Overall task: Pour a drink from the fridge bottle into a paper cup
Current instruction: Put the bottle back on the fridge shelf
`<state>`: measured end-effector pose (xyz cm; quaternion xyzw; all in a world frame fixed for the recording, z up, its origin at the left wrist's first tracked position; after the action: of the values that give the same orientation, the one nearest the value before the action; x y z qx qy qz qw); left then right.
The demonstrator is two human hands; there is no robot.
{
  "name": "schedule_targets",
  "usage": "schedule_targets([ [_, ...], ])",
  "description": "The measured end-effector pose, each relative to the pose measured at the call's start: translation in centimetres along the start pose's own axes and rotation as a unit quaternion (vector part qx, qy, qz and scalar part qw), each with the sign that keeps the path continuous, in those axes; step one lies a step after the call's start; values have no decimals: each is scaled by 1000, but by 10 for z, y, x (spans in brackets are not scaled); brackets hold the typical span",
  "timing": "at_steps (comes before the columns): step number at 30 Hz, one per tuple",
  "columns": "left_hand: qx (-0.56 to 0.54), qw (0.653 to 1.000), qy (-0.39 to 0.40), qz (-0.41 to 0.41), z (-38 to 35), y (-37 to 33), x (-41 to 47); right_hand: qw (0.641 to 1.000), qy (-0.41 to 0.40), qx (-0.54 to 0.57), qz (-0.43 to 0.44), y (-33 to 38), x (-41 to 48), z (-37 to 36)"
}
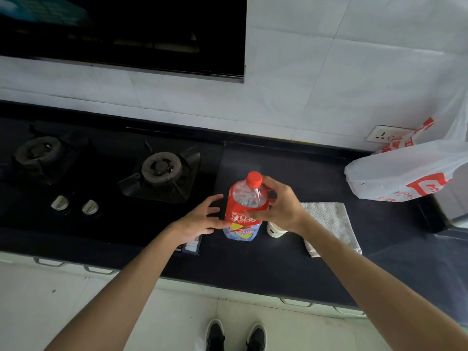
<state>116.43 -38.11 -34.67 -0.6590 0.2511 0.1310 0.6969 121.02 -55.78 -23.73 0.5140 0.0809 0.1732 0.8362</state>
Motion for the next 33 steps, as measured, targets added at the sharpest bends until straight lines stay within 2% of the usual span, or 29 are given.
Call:
schedule_targets([
  [3, -86, 995, 46, 0, 0, -24, -14, 1000, 1, 26, 16, 35, 12, 17],
  [8, -189, 978, 78, -51, 1, -73, -27, 996, -24, 30, 79, 96, 29, 41],
  [15, -221, 968, 44, -110, 9, -134, -43, 988, -73, 22, 136, 162, 46, 75],
  [22, -323, 944, 27, -59, 13, -175, -66, 982, -101, 35, 159, 199, 56, 99],
  [26, -347, 936, 22, -60, 16, -189, -79, 979, -93, 54, 173, 214, 54, 110],
  [33, -428, 899, -26, -89, 13, -191, -108, 974, -52, 81, 205, 231, 43, 116],
])
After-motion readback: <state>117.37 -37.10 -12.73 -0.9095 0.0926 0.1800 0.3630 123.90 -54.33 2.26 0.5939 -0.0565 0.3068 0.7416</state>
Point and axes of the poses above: each hand's wrist, its own x-axis towards the middle knuckle, its own z-axis out of the back of the hand, y = z × x, the point moved 9 cm from there along x, towards the middle knuckle, and after that the axes turned 6 degrees about -y, right-handed, at the moved point
